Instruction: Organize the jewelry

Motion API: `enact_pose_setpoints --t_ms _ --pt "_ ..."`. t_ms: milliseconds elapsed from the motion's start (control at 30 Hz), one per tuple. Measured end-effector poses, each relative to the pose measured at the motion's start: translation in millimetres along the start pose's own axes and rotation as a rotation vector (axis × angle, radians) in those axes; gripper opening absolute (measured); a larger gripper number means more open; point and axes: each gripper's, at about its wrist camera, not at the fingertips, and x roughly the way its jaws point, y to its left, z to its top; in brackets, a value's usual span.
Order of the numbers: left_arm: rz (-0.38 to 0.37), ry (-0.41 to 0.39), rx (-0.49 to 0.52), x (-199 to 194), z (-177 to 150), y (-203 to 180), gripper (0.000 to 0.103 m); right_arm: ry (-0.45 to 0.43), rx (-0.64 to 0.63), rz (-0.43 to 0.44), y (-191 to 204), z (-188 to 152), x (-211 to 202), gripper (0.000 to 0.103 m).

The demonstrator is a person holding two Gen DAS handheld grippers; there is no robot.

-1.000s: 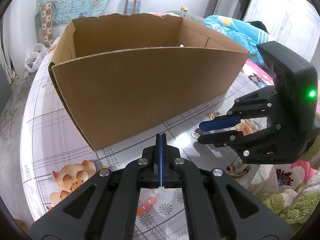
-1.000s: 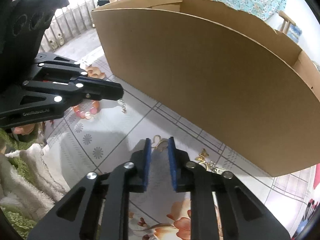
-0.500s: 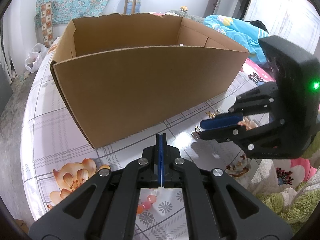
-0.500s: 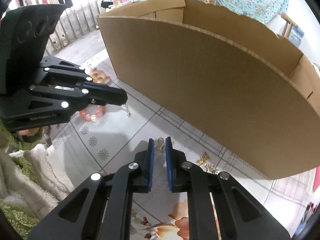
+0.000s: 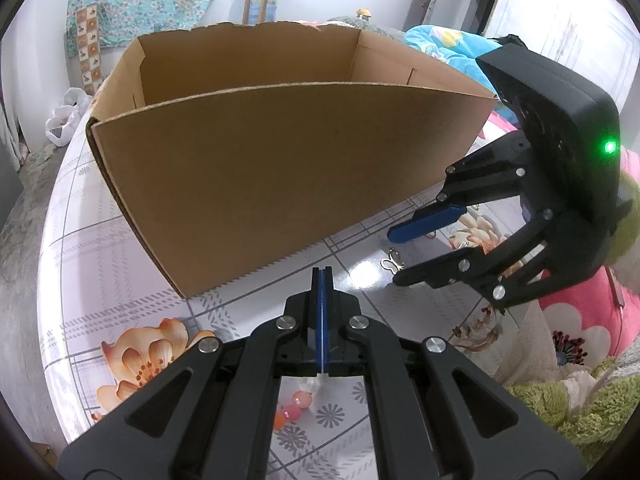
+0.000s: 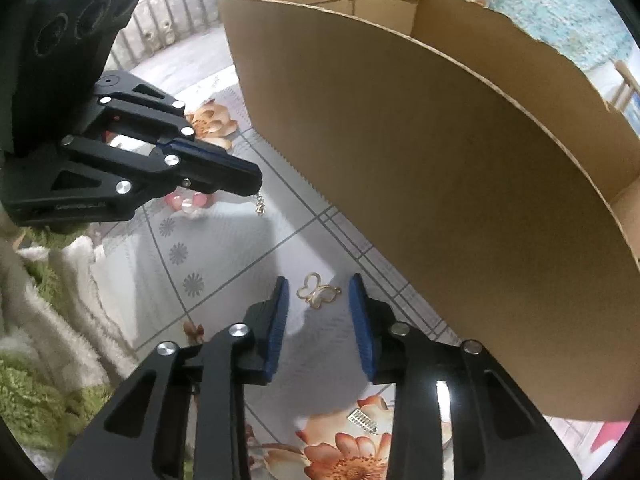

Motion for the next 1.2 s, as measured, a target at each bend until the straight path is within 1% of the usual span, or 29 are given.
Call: enact_pose_setpoints --t_ms 33,200,400,533,733,833,967,1133,1200 --pt "0.001 0.0 0.0 1.1 0.5 -1.1 0.0 0.006 -0.001 0.005 -0.7 1.3 0.4 0.02" --pt "0.001 0.001 -0.003 3.2 2.8 -1.1 0.0 0.017 -0.004 0.007 -1.4 3.2 0.3 0.02" --pt "0.002 -0.001 0.0 4.0 3.1 -1.0 0.0 0.012 0.012 0.005 -0.1 6.2 -1.5 0.02" --pt "0.002 -0.002 0.0 4.1 3.3 -2.2 0.0 0.009 0.022 0.008 -4.4 1.7 -2.0 0.02" --pt "0.004 -0.009 0.004 1.7 5.1 -2.9 0.0 -0.017 0.045 0.011 -8.8 -2.0 -13.5 0.02" --pt "0.008 -0.026 0.008 -6.4 4.2 -3.8 0.0 -0.048 0.069 0.003 -11.4 -4.7 -26.2 0.02" --pt "-0.009 -0.054 -0.004 -20.4 4.6 -2.8 0.0 -0.099 0.098 -0.009 -11.1 -10.1 -43.7 0.02" --pt "-0.016 -0.097 0.017 -44.6 11.4 -8.7 0.0 -0.193 0.132 -0.01 -7.7 -15.5 -76.3 0.02" --pt "-0.023 -0.114 0.019 -54.4 18.7 -11.4 0.0 -0.241 0.152 0.014 -8.5 -15.5 -91.6 0.02"
